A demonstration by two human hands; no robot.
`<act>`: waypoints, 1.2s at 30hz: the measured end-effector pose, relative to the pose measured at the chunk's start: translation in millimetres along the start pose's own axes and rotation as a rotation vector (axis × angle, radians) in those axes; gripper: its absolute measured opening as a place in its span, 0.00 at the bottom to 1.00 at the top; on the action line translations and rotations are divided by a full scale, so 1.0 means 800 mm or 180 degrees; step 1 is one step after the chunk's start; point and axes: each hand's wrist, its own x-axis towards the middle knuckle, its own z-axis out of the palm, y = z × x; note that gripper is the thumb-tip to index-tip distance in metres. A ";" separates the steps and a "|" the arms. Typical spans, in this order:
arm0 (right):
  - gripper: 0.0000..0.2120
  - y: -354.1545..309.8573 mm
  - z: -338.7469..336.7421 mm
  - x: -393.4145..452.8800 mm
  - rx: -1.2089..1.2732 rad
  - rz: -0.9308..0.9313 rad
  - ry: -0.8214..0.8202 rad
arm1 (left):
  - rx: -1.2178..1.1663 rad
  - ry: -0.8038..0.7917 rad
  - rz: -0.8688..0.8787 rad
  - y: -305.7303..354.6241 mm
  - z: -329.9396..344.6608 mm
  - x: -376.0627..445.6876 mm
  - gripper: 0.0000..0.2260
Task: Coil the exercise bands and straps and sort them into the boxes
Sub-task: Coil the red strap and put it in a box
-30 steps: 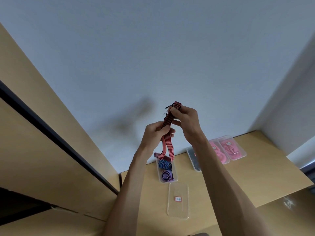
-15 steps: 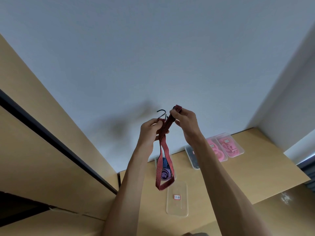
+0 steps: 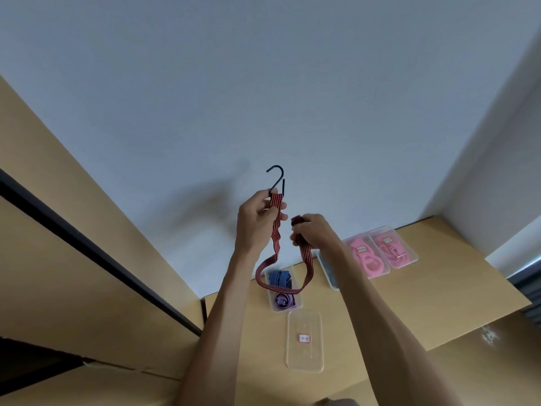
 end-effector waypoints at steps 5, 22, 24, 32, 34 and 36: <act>0.13 0.010 0.011 -0.012 0.0277 -0.0311 -0.0073 | -0.0163 0.0261 -0.0494 -0.007 0.006 0.002 0.04; 0.06 -0.010 0.016 -0.024 -0.0079 -0.0658 -0.0911 | -0.0599 0.0756 -0.0586 -0.008 0.019 0.005 0.08; 0.09 -0.012 0.010 -0.024 0.0015 -0.0670 -0.0897 | -0.0557 0.0883 -0.0654 -0.012 0.020 0.007 0.07; 0.07 -0.020 -0.003 -0.017 -0.0836 -0.1550 0.0089 | 0.1986 0.0426 0.0256 -0.029 -0.003 0.008 0.10; 0.06 -0.030 -0.011 -0.017 -0.1163 -0.1751 0.0058 | 0.2353 -0.0202 0.0160 -0.033 -0.009 0.007 0.12; 0.05 -0.039 -0.020 -0.018 -0.1507 -0.1831 0.0013 | 0.2498 -0.0807 -0.0007 -0.033 -0.013 0.005 0.14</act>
